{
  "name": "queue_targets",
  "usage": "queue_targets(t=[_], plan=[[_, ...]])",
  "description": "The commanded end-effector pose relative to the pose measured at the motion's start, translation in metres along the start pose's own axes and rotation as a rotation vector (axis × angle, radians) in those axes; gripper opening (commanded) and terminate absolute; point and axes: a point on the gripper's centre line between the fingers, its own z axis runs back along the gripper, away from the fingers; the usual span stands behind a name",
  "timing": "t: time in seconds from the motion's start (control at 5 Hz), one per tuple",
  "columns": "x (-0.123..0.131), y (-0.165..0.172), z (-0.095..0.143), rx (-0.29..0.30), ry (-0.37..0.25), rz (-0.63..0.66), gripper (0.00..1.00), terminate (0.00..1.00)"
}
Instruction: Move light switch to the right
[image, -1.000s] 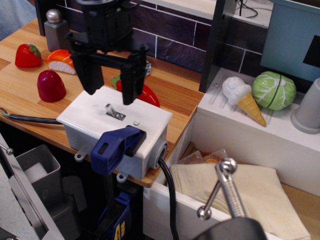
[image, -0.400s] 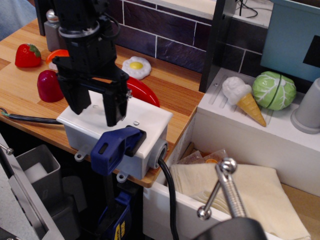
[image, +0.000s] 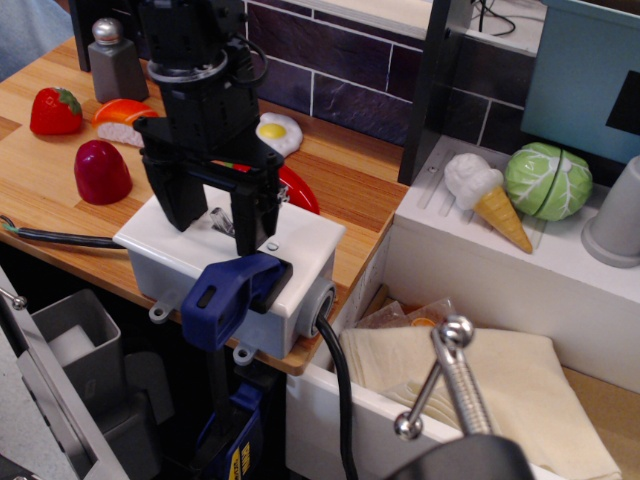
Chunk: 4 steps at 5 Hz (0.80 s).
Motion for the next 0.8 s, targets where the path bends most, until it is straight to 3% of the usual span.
queue_targets(t=[0.0, 0.6], plan=[[0.005, -0.007, 0.0, 0.01, -0.02, -0.01, 1.0, 0.0], [0.008, -0.033, 0.003, -0.029, -0.022, -0.033, 1.0, 0.0]])
